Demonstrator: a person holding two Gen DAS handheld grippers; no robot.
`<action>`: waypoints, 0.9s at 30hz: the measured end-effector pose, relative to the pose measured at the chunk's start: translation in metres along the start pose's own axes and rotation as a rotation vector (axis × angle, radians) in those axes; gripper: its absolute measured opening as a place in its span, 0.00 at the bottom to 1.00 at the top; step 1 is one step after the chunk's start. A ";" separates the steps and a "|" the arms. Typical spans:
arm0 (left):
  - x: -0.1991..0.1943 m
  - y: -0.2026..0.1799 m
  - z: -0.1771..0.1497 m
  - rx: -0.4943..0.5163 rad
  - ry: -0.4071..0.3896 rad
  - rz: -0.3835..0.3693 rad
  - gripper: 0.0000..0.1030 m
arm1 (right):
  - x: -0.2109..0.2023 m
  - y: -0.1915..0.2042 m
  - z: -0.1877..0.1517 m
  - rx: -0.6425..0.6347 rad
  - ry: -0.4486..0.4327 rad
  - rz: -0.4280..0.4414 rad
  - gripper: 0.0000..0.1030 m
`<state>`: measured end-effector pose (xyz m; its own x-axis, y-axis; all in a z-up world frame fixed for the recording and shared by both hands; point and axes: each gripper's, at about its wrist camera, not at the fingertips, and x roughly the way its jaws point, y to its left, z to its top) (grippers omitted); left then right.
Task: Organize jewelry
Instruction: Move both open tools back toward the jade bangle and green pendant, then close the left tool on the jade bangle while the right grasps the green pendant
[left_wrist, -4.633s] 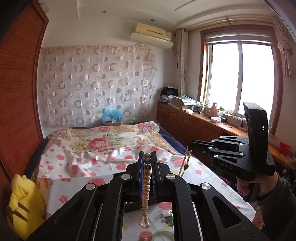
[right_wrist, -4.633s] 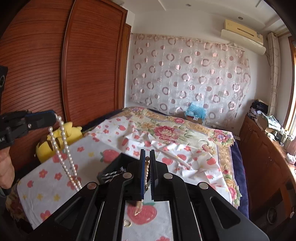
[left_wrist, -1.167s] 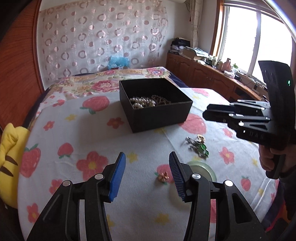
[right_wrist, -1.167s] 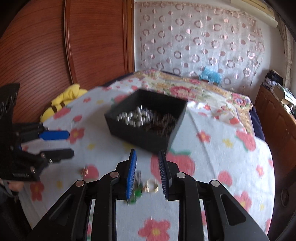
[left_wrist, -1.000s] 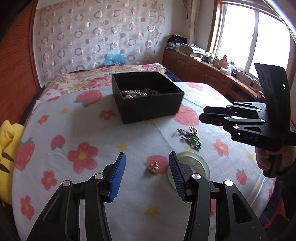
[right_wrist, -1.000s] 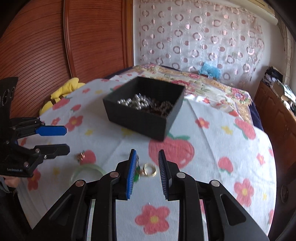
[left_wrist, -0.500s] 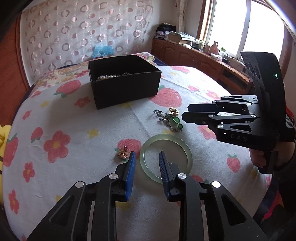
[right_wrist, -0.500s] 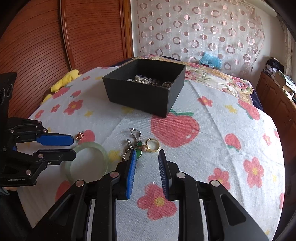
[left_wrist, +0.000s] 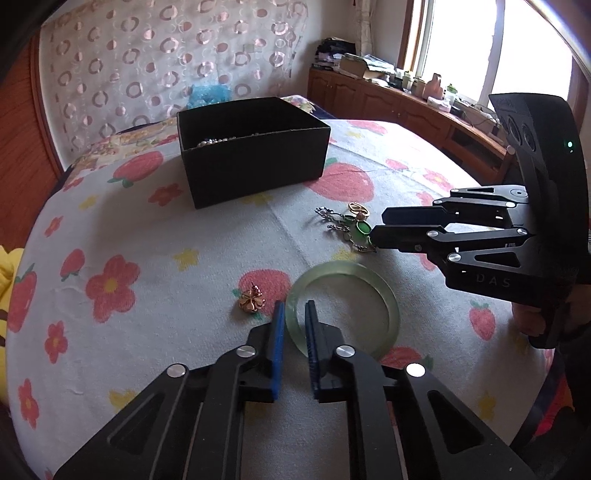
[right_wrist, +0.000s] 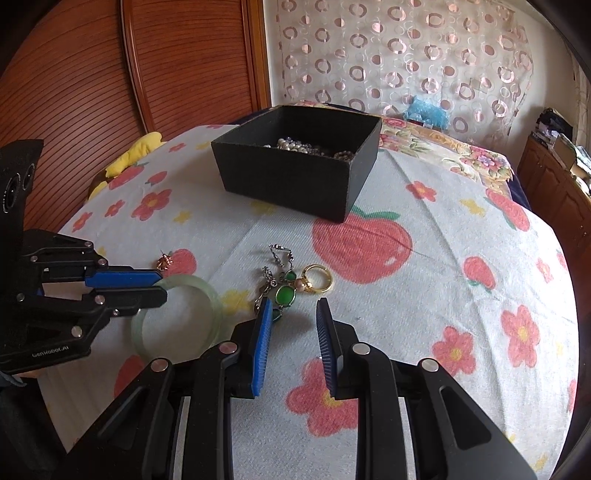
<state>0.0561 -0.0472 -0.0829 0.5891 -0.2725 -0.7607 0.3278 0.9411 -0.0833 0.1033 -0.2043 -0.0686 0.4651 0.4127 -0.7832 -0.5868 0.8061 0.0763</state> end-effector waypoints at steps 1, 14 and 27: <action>-0.002 0.001 0.000 -0.006 -0.010 0.005 0.06 | 0.001 0.001 0.000 0.002 0.002 0.004 0.26; -0.027 0.018 0.002 -0.068 -0.096 0.011 0.06 | 0.012 0.004 0.013 0.003 0.024 0.015 0.26; -0.027 0.019 0.001 -0.070 -0.099 0.010 0.06 | 0.010 0.002 0.009 -0.029 0.031 -0.050 0.13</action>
<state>0.0471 -0.0226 -0.0628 0.6637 -0.2780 -0.6945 0.2712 0.9546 -0.1229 0.1129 -0.1951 -0.0704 0.4737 0.3586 -0.8044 -0.5827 0.8125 0.0190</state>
